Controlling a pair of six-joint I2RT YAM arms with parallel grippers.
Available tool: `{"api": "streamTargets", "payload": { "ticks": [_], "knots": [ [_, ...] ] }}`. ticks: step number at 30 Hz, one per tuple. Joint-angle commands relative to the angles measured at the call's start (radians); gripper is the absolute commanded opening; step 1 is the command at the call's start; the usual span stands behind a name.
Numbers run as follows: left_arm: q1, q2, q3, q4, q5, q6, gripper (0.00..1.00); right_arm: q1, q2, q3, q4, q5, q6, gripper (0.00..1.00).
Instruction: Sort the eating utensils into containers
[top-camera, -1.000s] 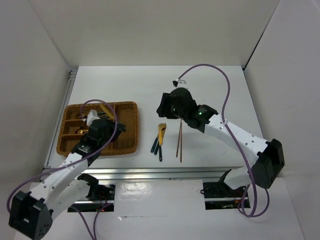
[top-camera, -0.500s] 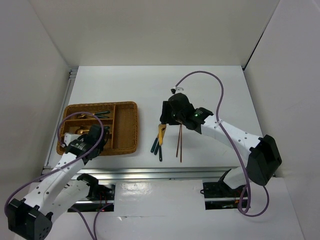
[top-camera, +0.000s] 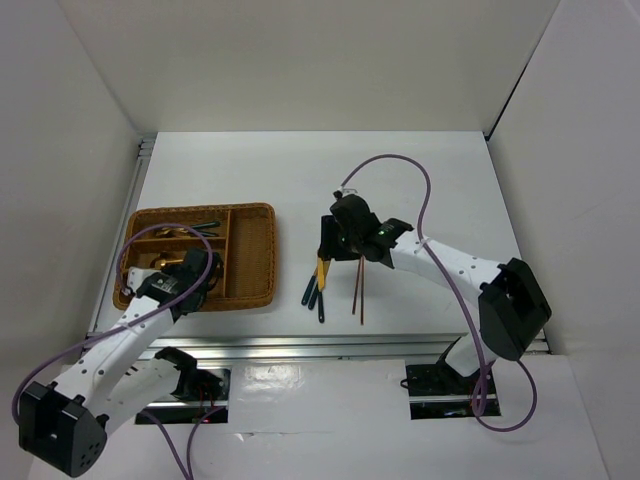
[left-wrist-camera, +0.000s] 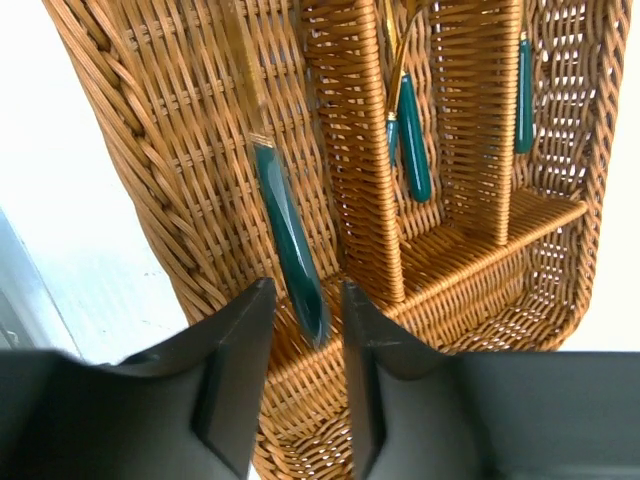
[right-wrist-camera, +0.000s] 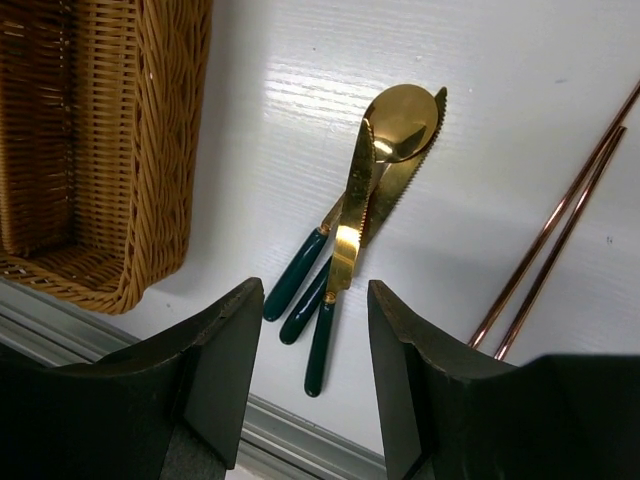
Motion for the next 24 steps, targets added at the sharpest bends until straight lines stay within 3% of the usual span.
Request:
{"api": "streamTargets", "payload": {
  "ticks": [1,4,9,12,17,20,24],
  "knots": [
    [0.004,0.009,0.049,-0.033,-0.029,-0.039,0.50,-0.007,0.011,0.013,0.045,-0.019,-0.016,0.54],
    [0.004,0.029,0.068,-0.043,-0.029,-0.039,0.60,-0.007,0.021,0.013,0.036,-0.028,-0.016,0.54],
    [0.004,0.047,0.105,0.019,-0.029,0.097,0.63,-0.007,0.030,0.013,0.036,-0.039,-0.005,0.54],
    [0.004,0.072,0.129,0.193,-0.037,0.374,0.63,-0.007,0.049,-0.005,0.013,-0.050,0.021,0.54],
    [0.004,0.132,0.160,0.425,0.115,0.821,0.63,-0.007,0.087,-0.014,-0.026,-0.059,0.059,0.46],
    [0.004,0.173,0.185,0.498,0.194,0.959,0.63,-0.007,0.087,-0.048,-0.015,-0.068,0.083,0.45],
    [0.004,0.213,0.232,0.507,0.242,1.016,0.63,0.013,0.101,-0.071,-0.004,-0.077,0.103,0.44]
  ]
}}
